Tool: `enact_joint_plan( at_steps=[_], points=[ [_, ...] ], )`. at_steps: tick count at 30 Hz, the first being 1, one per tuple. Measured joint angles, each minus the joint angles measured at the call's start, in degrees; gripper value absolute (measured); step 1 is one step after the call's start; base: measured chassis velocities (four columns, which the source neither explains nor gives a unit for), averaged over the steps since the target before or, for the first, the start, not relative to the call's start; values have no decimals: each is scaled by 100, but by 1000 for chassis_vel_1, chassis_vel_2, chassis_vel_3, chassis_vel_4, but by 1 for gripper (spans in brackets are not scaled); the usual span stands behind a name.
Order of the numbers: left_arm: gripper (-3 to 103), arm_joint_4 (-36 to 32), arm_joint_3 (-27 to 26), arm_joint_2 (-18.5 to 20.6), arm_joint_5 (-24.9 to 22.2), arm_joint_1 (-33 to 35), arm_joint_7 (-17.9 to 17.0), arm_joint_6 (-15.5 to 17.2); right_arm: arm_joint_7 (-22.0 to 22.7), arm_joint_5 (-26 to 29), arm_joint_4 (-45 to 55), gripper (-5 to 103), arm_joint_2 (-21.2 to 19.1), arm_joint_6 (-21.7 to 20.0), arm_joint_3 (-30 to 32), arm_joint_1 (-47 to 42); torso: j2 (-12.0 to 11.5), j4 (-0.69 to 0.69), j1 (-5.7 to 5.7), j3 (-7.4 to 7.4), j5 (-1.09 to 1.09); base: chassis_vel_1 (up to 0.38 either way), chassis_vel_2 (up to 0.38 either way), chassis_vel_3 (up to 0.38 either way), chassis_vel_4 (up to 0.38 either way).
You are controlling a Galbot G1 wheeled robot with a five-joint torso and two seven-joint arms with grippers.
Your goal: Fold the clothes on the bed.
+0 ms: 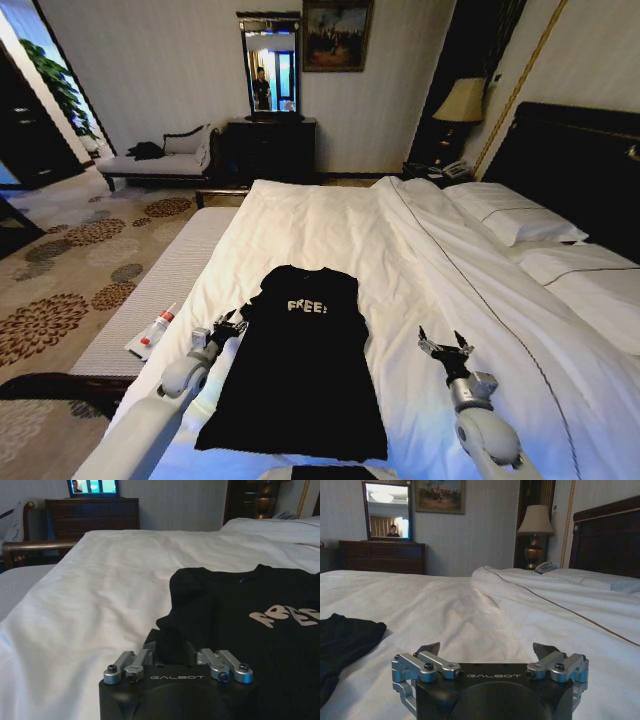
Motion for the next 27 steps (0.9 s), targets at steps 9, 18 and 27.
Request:
enact_joint_plan(
  at_steps=[9, 18, 27],
  points=[
    [3, 241, 102, -121, -105, -221, -1, 1, 1, 6, 42, 100, 12, -2, 98, -87, 0, -1, 0, 0, 0, 0, 0, 0, 0],
    [0, 134, -179, -128, -391, -90, -55, 10, -3, 3, 116, 100, 49, -2, 173, -178, 0, 0, 0, 0, -1, 0, 0, 0, 0],
    [23, 1, -374, -123, -711, 57, -156, 31, -21, -18, 140, 100, 68, -1, 175, -220, 0, 0, 0, 0, -1, 0, 0, 0, 0]
  ],
)
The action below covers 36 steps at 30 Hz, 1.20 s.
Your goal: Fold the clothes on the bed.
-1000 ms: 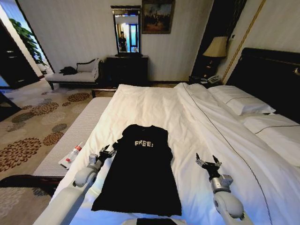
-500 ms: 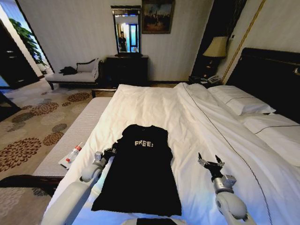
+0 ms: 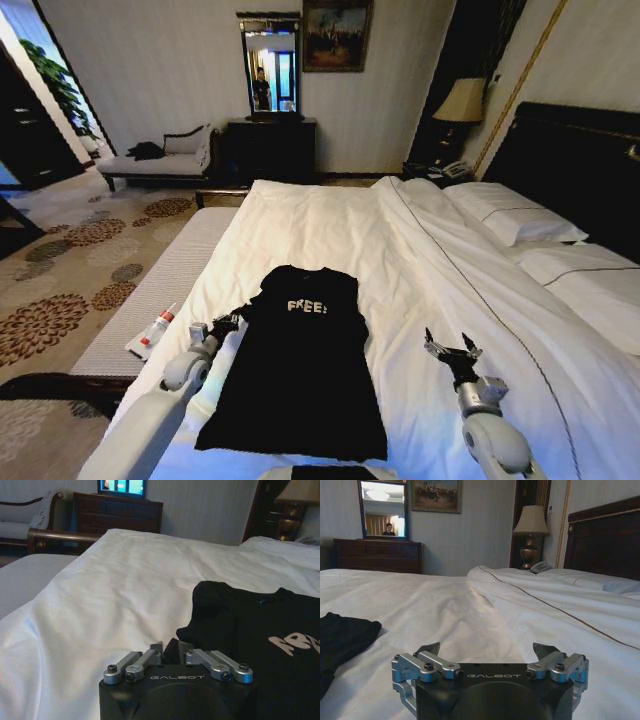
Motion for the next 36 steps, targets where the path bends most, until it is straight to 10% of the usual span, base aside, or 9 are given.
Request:
enact_joint_plan(
  at_steps=[15, 36],
  points=[
    [80, 610, 217, -298, -31, -508, -91, 95, -11, 8, 17, 100, -43, 1, 147, -86, 0, 0, 0, 0, 0, 0, 0, 0, 0],
    [2, 681, 224, -329, 59, -496, 3, 37, -28, -12, 54, 100, -28, 7, 210, -198, 0, -1, 0, 0, 0, 0, 0, 0, 0]
  ],
)
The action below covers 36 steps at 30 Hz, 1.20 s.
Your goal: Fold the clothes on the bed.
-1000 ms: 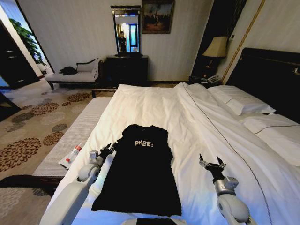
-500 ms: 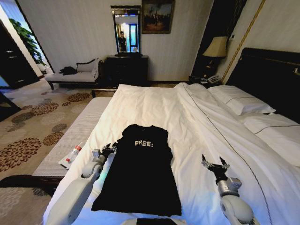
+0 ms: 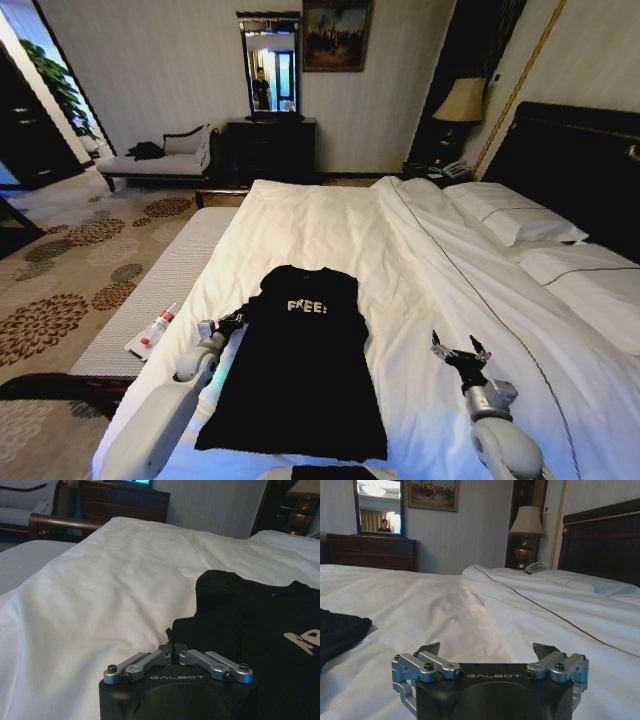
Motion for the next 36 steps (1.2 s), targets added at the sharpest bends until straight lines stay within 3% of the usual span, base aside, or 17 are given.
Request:
enact_joint_plan(
  at_steps=[18, 29, 36],
  points=[
    [0, 30, -142, 174, -139, -249, -44, -88, -58, -28, 19, 100, 58, 13, 7, -43, 0, 0, 0, 0, 0, 0, 0, 0, 0],
    [0, 701, -162, 217, -332, -832, -57, -90, -81, -24, 41, 100, 46, 53, 13, -103, 0, 0, 0, 0, -1, 0, 0, 0, 0],
    [0, 974, -193, 324, -185, -962, 11, -271, -87, 45, 69, 100, -15, 46, 19, -100, 0, 0, 0, 0, 0, 0, 0, 0, 0]
  ],
)
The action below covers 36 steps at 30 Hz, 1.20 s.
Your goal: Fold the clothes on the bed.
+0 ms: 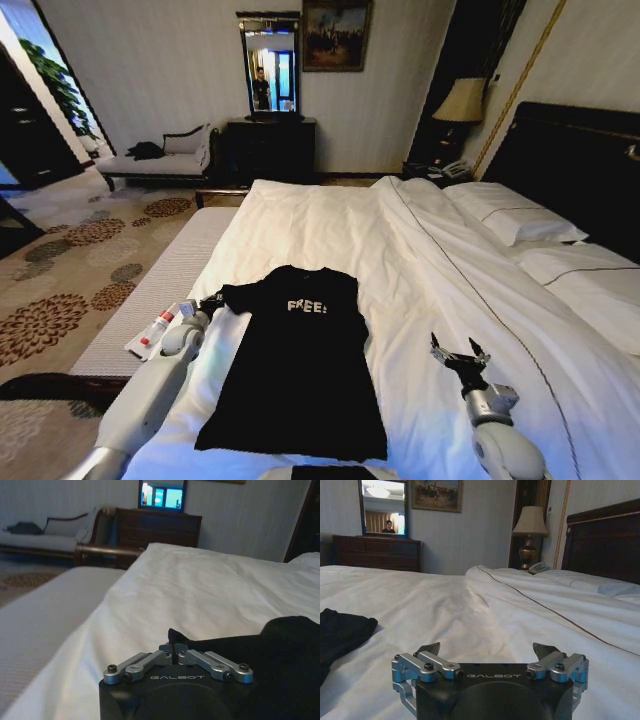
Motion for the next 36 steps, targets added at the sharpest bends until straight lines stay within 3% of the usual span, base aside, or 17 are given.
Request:
enact_joint_plan(
  at_steps=[8, 15, 18, 22, 28, 30, 36],
  points=[
    [0, 5, 68, 117, 142, 24, 42, -66, 12, 24, -61, 100, -41, -29, -142, 144, 0, 1, 0, 0, 1, 0, 0, 0, 0],
    [0, 90, 156, -85, 356, -91, -46, -66, -6, 16, -110, 100, -19, -10, -108, 118, 0, 0, 0, 0, 0, 0, 0, 0, 0],
    [0, 9, 211, -133, 608, -175, -99, -53, -15, 24, -114, 100, -22, 0, -80, 107, 0, 1, 0, 0, 0, 0, 0, 0, 0],
    [0, -397, 509, -124, 1391, -346, -169, -9, -20, 49, -110, 100, -13, 10, -51, 69, 0, 0, 0, 0, 0, 0, 0, 0, 0],
    [0, -815, 897, -49, 2016, -487, -262, 112, -29, 77, -112, 100, -15, 39, -11, 60, 0, 0, 0, 0, 1, 0, 0, 0, 0],
    [0, -1016, 1215, 40, 2425, -580, -260, 141, -35, 95, -121, 100, -21, 53, 4, 63, 0, 0, 0, 0, 2, 0, 0, 0, 0],
    [0, -1088, 2035, 116, 2842, -845, -178, 181, -48, 123, -124, 100, -26, 76, 44, 66, 1, 0, 0, 0, 0, 0, 0, 0, 0]
  ],
)
